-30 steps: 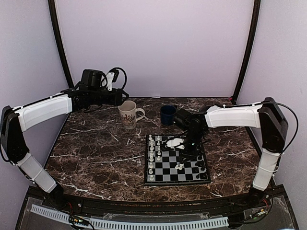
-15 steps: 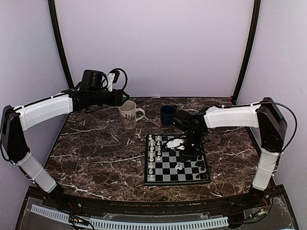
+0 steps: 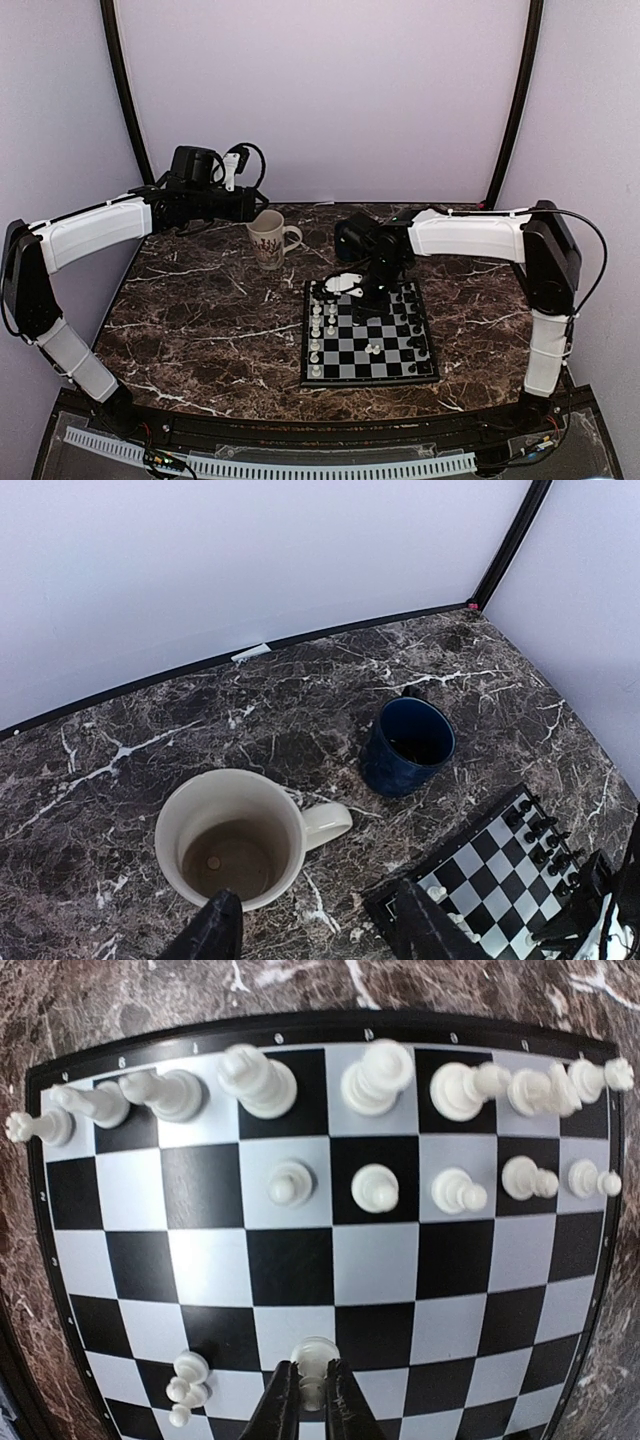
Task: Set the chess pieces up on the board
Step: Place the pawn at f2.
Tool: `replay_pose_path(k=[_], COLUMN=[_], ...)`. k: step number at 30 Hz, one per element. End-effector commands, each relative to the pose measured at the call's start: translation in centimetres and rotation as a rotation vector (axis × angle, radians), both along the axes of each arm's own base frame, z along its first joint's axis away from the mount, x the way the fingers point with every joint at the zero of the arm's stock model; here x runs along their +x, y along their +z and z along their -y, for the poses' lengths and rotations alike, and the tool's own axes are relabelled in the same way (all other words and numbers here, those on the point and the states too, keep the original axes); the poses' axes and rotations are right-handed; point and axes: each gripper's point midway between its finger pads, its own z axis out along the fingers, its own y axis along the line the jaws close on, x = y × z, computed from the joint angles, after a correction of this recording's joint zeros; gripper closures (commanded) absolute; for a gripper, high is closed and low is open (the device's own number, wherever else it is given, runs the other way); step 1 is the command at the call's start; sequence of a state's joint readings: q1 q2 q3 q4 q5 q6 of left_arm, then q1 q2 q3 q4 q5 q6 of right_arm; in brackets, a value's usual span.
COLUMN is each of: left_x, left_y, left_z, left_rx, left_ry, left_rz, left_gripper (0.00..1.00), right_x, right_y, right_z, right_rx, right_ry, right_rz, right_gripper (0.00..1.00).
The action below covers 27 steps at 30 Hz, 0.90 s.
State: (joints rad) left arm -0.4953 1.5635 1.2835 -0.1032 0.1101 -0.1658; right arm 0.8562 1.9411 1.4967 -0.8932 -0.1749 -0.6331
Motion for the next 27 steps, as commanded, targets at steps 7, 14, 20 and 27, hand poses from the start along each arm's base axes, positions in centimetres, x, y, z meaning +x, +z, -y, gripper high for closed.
replay_pose_path(k=[7,14,20,27], left_x=[0.0,0.0,0.0,0.0], left_y=[1.7,2.0,1.9,1.9], left_z=[-0.9,-1.1,-1.1,-1.1], left_rx=[0.013,0.017,0.02,0.019], left_ry=[0.022,0.025,0.026,0.024], left_rz=[0.051,0.061,0.06,0.059], left_gripper=[0.46,0.46,0.45,0.45], right_x=[-3.4,-4.5,-4.6,-4.7], right_y=[-0.3,-1.1,-1.5,-2.0], right_z=[-4.5,-5.7,-6.3,-6.2], right_rx=[0.01,-0.001,-0.007,-0.019], right_ry=[0.13,0.164,0.172,0.175], right_rz=[-0.07,-0.087,-0.09,-0.095], right_gripper=[0.89,0.89,0.89,0.88])
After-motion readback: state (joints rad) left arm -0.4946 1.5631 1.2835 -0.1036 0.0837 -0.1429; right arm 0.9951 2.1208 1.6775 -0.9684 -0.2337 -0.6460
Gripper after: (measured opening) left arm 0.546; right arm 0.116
